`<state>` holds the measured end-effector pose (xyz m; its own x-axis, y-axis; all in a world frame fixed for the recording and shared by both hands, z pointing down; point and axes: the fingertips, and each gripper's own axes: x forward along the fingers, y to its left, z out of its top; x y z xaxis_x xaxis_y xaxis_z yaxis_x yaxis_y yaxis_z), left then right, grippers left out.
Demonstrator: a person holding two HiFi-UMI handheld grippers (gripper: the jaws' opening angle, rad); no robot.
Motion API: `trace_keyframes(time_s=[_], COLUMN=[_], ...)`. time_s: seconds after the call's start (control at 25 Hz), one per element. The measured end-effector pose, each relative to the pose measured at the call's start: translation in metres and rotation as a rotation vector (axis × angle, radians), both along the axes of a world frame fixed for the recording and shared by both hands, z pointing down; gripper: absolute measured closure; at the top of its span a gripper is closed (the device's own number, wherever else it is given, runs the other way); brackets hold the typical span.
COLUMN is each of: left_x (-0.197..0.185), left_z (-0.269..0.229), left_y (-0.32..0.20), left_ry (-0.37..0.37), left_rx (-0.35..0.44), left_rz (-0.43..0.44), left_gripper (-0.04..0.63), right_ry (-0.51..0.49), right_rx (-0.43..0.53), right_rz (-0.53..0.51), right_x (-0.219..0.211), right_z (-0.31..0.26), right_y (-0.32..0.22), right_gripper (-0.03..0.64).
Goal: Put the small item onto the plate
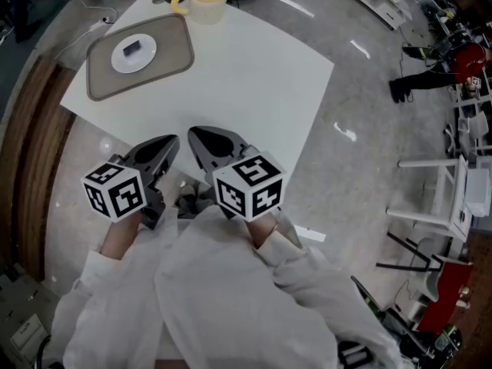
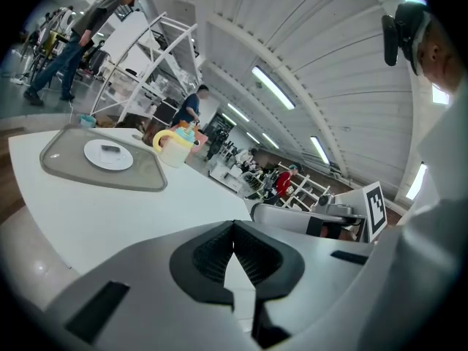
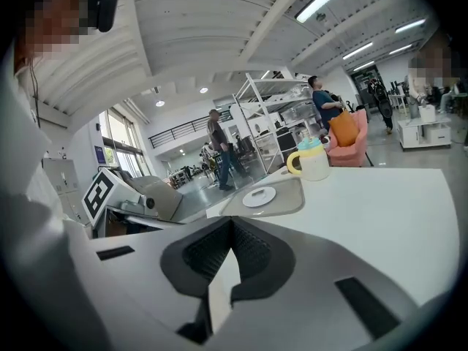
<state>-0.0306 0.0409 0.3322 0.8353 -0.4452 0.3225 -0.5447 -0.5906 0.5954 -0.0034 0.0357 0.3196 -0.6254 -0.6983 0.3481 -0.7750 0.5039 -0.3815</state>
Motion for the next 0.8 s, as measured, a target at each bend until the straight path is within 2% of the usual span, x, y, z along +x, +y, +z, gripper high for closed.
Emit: trace_keyframes(time_s=[0.44, 0.8], left_x=[-0.0015, -0.0065], left_z=[-0.004, 0.0027], left_y=[-0.0008, -0.0027], left_ry=[-0.007, -0.002], left_rx=[0.006, -0.018], left_rz=[-0.021, -0.046], left_gripper=[0.584, 0.584], right_ry=[-0.011, -0.02], right_rx=[-0.001, -0.02], right_rz=[-0.011, -0.005], right_x=[0.0006, 0.0024], right_z=[-0.0025, 0.0051], right_y=[-0.0022, -0.0028], right_gripper=[0.601, 0.601])
